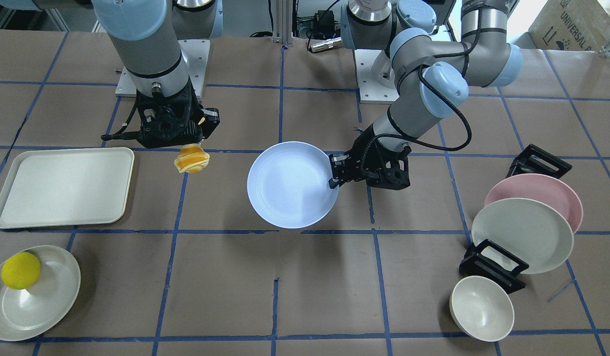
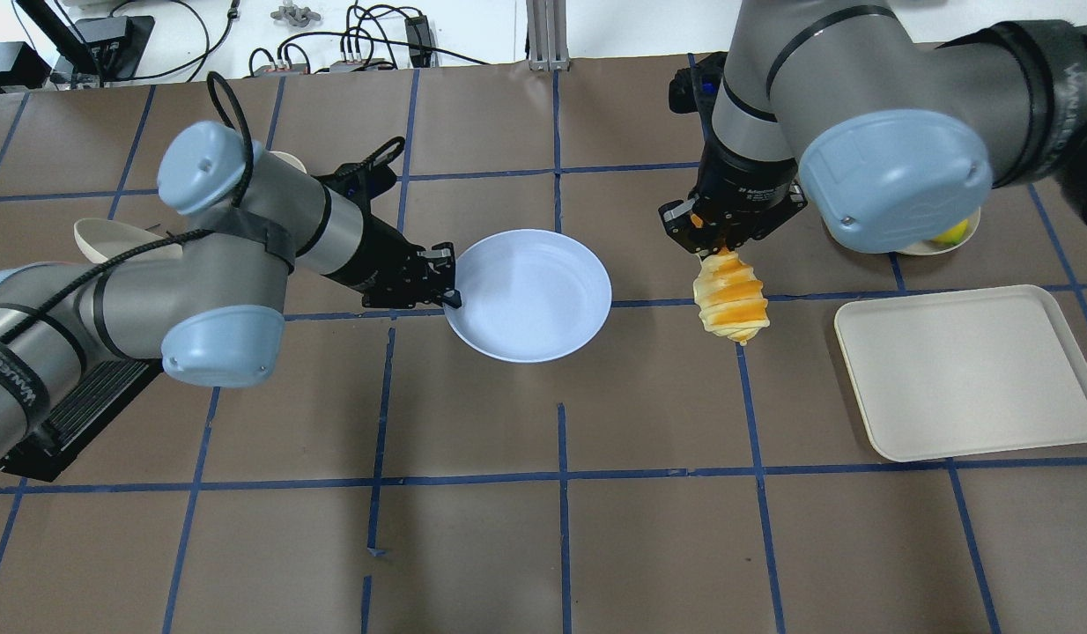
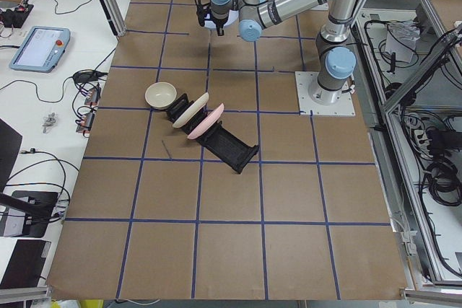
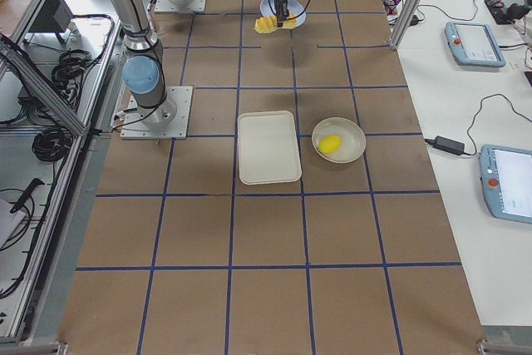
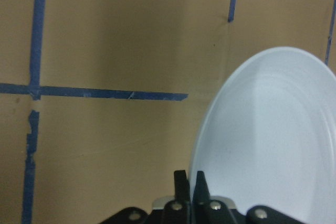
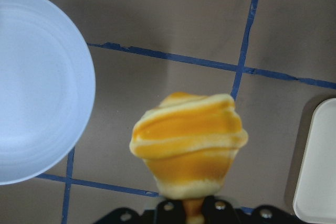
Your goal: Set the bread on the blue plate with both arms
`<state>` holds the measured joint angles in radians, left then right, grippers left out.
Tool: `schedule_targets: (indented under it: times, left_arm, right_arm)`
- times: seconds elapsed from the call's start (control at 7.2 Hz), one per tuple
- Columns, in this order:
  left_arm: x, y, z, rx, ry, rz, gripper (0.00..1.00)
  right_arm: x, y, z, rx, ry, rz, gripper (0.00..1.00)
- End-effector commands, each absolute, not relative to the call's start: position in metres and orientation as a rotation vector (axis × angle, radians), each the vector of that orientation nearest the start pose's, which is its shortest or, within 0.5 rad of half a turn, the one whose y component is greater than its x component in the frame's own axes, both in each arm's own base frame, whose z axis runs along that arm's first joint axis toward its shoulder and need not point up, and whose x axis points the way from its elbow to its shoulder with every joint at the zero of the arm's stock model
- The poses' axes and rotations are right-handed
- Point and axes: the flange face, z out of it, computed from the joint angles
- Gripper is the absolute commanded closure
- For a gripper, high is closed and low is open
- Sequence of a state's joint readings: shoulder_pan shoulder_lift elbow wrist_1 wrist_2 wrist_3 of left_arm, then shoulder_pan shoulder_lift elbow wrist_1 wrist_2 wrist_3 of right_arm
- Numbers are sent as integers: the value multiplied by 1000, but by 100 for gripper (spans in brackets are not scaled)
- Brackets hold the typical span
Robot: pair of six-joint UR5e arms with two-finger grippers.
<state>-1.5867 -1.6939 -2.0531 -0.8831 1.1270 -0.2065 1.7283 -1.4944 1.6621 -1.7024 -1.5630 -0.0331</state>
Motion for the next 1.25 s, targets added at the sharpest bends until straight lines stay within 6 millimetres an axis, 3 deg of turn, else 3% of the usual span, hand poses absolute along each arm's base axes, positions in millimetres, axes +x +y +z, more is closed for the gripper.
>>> schedule_targets:
  times: [0.0,0.14,0.28,0.42,0.69,0.83,0.97,1.11]
  left_arm:
    - [-191,-466,257,-347,3556,-33,98]
    - [-192,-464,253,-348,3555,-16,95]
    - [-191,-464,251,-351,3551,-12,25]
    - [-190,-464,251,-356,3543,-13,0]
    - [-188,-469,253,-417,3534,-11,0]
    - [-179,-481,244,-319,3497,-37,0]
    - [-165,-502,245,-73,3405,-82,0]
    - [-159,-513,258,180,3378,12,0]
  right_arm:
    - [218,-492,410,-304,3118,75,92]
    - [218,-494,407,-307,3118,80,92]
    - [221,-493,401,-314,3118,97,92]
    - [228,-499,391,-334,3121,85,92]
    - [252,-508,376,-385,3123,7,92]
    - [255,-509,374,-387,3117,5,92]
    - [261,-514,358,-329,3116,31,92]
    - [293,-510,344,-336,3115,8,92]
